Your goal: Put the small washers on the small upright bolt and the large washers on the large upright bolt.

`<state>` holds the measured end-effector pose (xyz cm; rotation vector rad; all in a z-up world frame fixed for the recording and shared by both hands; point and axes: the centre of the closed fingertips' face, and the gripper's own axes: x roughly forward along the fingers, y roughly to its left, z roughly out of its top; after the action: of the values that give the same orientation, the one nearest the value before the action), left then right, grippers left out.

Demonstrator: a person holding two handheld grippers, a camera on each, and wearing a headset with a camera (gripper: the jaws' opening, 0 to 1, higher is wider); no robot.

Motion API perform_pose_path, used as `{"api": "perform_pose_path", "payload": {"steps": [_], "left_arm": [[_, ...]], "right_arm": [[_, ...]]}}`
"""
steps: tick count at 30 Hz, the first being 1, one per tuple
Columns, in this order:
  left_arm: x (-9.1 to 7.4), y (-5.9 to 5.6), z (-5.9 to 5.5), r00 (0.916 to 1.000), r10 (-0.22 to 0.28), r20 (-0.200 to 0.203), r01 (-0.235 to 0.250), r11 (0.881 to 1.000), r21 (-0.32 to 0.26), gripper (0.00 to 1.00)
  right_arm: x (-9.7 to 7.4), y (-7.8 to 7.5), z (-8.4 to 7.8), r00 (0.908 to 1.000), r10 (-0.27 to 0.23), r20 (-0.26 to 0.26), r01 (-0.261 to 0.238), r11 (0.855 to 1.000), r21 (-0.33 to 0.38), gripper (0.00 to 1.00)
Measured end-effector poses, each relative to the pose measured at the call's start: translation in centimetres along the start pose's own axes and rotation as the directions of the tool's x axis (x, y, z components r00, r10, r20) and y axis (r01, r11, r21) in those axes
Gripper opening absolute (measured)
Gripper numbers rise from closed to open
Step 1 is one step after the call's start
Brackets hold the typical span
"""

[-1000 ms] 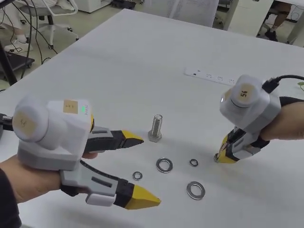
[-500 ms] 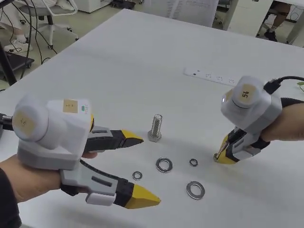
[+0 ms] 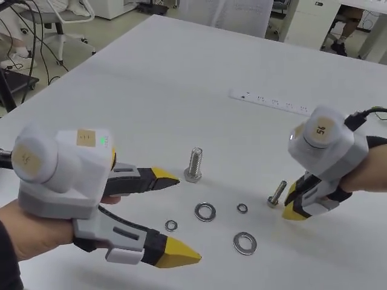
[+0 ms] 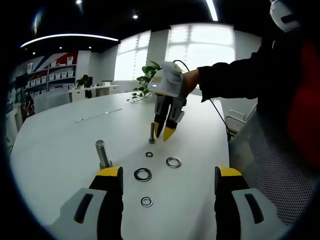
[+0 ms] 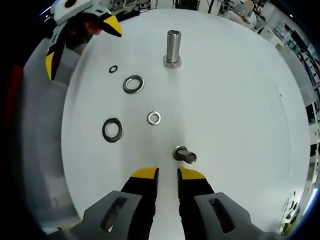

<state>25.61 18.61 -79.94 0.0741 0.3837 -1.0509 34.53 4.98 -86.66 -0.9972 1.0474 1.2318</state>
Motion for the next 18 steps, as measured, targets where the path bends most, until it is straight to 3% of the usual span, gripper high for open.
{"api": "perform_pose_path", "payload": {"steps": [9, 18], "left_arm": [[-0.1, -0.1, 0.1, 1.0000, -0.002, 0.001, 0.002, 1.000, 0.006, 0.74], [-0.2, -0.1, 0.3, 1.0000, 0.000, 0.008, 0.000, 1.000, 0.009, 0.74]], "right_arm": [[-0.3, 1.5, 0.9, 0.9993, 0.022, 0.030, -0.022, 1.000, 0.005, 0.16], [-0.4, 3.1, 3.2, 0.9975, 0.041, 0.058, -0.039, 0.999, -0.038, 0.16]]}}
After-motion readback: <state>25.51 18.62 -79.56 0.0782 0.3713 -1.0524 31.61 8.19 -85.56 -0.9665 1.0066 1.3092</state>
